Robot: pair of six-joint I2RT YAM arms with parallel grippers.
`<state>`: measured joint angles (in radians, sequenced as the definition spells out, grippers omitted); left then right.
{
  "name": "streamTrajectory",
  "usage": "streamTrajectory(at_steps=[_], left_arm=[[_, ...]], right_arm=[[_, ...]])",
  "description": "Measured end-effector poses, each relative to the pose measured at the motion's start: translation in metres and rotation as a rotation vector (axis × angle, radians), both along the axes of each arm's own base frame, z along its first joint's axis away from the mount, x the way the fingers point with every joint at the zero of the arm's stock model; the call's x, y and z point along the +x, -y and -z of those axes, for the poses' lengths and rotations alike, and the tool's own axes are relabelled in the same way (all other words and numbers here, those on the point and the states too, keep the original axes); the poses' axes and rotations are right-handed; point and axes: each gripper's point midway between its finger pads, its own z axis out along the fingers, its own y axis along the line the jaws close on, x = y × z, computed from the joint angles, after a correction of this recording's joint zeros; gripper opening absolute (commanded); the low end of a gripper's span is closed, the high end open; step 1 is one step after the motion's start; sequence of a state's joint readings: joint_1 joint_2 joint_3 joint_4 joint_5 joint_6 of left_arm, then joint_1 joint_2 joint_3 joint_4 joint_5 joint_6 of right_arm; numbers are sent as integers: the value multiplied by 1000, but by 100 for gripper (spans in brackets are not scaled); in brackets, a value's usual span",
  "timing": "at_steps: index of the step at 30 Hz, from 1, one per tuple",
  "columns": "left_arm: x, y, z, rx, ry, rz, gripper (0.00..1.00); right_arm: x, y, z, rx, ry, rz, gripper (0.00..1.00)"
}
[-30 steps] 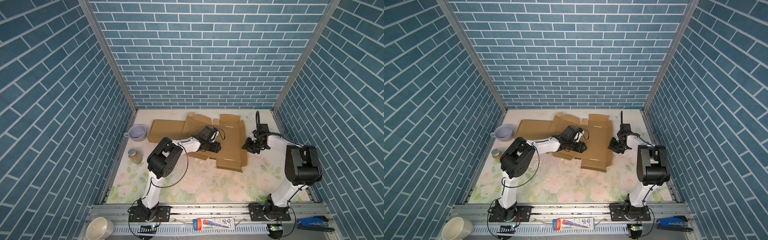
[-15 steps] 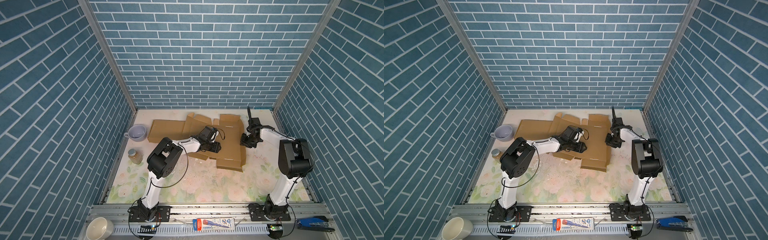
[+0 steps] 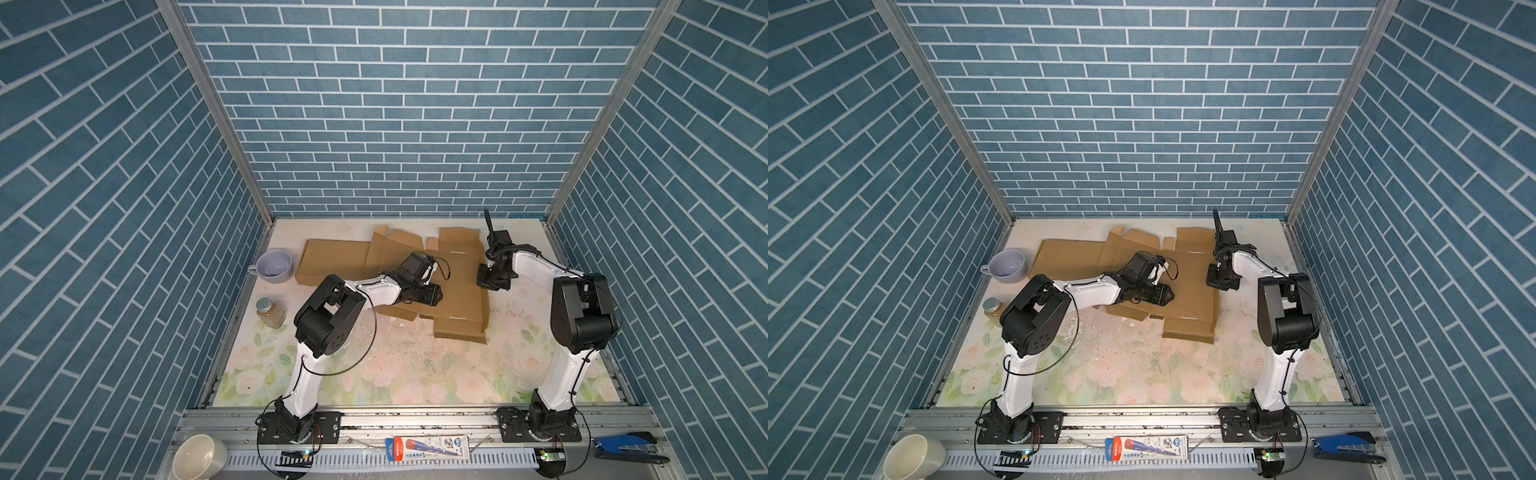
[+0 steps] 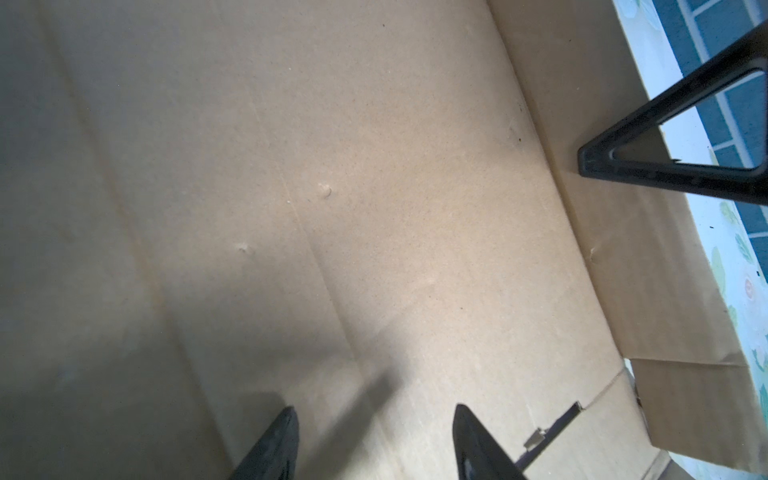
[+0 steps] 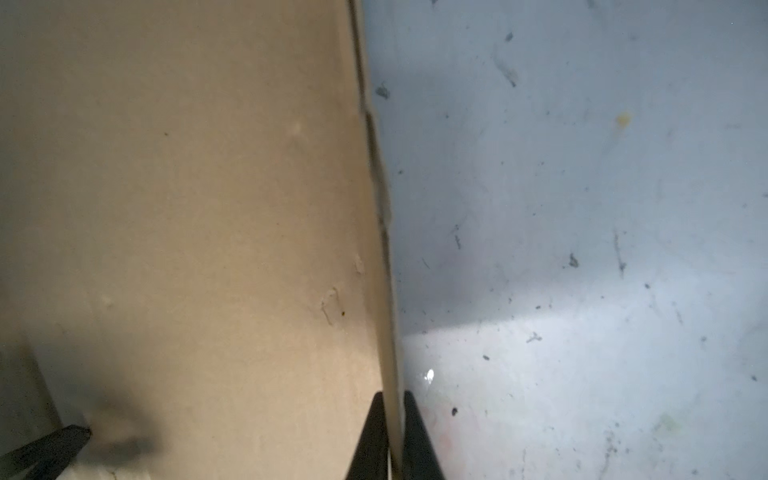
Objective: Fold the paper box
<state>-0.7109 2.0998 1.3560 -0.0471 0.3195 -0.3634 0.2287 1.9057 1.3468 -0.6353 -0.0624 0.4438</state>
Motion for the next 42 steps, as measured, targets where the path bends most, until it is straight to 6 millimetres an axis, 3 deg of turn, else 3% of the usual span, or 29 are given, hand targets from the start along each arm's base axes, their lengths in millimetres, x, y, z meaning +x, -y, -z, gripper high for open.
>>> streamTrajectory(at_steps=[7, 16, 18, 22, 25, 28, 31, 35, 38, 42], left_arm=[[0, 0, 0, -2, 1, 1, 60], [-13, -4, -13, 2, -33, 26, 62], [-17, -8, -35, -7, -18, 35, 63], [-8, -22, -115, -86, 94, 23, 63], [11, -46, -175, -156, 200, -29, 63], [24, -73, -204, -172, 263, -80, 63], [29, -87, -203, -159, 267, -107, 63], [23, -99, -178, -127, 213, -129, 63], [21, -110, -165, -107, 182, -152, 63], [23, -124, -170, -105, 193, -184, 63]], right_arm=[[3, 1, 13, -32, -33, -8, 11], [2, 8, 15, -163, -28, -109, 0], [2, 14, 14, -215, -27, -148, 0], [3, 28, -2, -351, 7, -266, 0], [9, 34, -34, -459, 84, -366, 0], [17, 35, -76, -572, 187, -473, 0], [29, 26, -113, -692, 300, -592, 0], [43, 5, -146, -858, 416, -774, 0], [52, -13, -162, -965, 487, -888, 0], [54, -37, -168, -1088, 584, -1016, 0]])
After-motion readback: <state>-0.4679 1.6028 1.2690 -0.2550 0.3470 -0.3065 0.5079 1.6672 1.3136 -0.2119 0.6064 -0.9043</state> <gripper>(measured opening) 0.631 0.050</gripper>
